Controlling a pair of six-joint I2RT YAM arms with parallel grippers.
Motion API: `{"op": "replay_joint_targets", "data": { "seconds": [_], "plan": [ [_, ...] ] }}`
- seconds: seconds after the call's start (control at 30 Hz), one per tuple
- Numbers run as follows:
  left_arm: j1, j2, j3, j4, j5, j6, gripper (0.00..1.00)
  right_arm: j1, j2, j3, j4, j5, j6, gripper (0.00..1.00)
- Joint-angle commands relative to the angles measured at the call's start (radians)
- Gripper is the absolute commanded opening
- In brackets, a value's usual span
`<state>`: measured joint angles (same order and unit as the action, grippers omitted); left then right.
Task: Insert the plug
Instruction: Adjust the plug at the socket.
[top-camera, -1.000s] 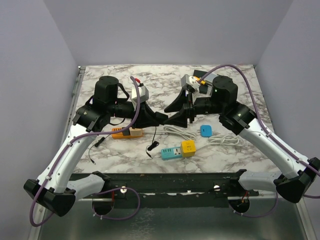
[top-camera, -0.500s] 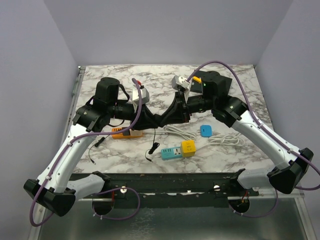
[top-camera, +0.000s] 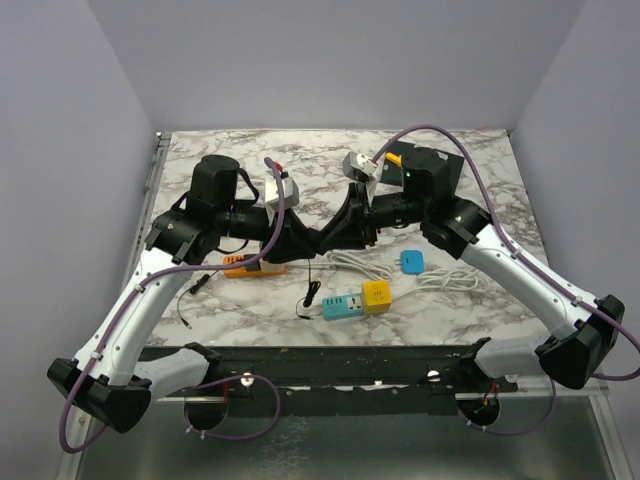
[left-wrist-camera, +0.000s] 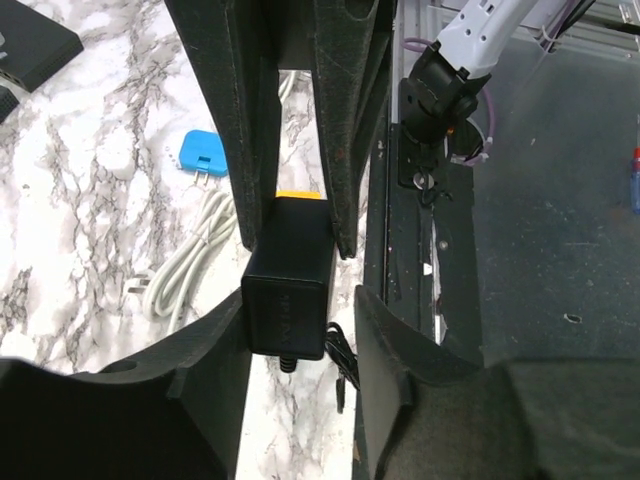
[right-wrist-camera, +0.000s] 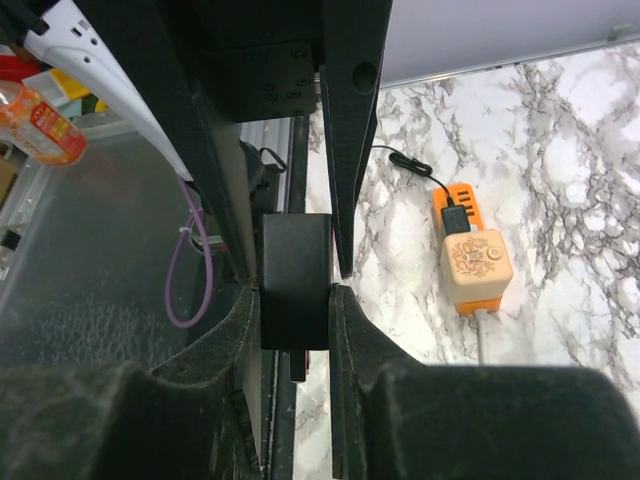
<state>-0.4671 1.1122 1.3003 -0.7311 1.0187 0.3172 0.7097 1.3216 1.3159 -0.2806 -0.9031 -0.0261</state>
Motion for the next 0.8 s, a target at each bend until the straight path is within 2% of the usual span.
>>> {"op": "replay_joint_targets", "data": {
  "seconds": [0.0, 0.13, 0.23, 0.27, 0.3, 0.37, 0.43, 0.5, 0.57, 0.77],
  "plan": [
    [-0.004, 0.004, 0.024, -0.002, 0.033, 0.009, 0.4, -0.001, -0.019, -0.023, 0.091, -0.005, 0.061, 0.01],
    [-0.004, 0.017, 0.028, -0.002, 0.044, 0.016, 0.23, 0.0, -0.019, -0.035, 0.109, -0.018, 0.076, 0.01],
    [-0.005, 0.029, 0.042, -0.002, 0.05, 0.021, 0.16, 0.0, -0.015, -0.045, 0.106, -0.024, 0.079, 0.01],
    [-0.004, 0.032, 0.045, -0.001, 0.052, 0.023, 0.11, -0.001, -0.015, -0.048, 0.101, -0.02, 0.078, 0.04],
    [-0.004, 0.035, 0.048, -0.001, 0.055, 0.026, 0.04, 0.0, -0.016, -0.05, 0.092, -0.015, 0.076, 0.17],
    [-0.004, 0.035, 0.042, -0.003, 0.032, 0.033, 0.0, 0.0, -0.025, -0.047, 0.047, 0.026, 0.049, 0.53],
    [-0.004, 0.018, 0.022, -0.035, -0.024, 0.098, 0.0, 0.0, -0.05, -0.046, -0.014, 0.096, 0.01, 0.76],
    [-0.004, -0.001, -0.002, -0.09, -0.102, 0.185, 0.0, -0.003, -0.092, -0.067, -0.053, 0.176, -0.026, 0.92],
    [-0.004, -0.009, -0.019, -0.155, -0.154, 0.276, 0.0, -0.008, -0.129, -0.085, -0.095, 0.263, -0.046, 1.0],
    [-0.004, 0.025, -0.05, -0.404, -0.337, 0.574, 0.0, -0.019, -0.163, -0.115, -0.276, 0.64, -0.022, 1.0]
  ]
}}
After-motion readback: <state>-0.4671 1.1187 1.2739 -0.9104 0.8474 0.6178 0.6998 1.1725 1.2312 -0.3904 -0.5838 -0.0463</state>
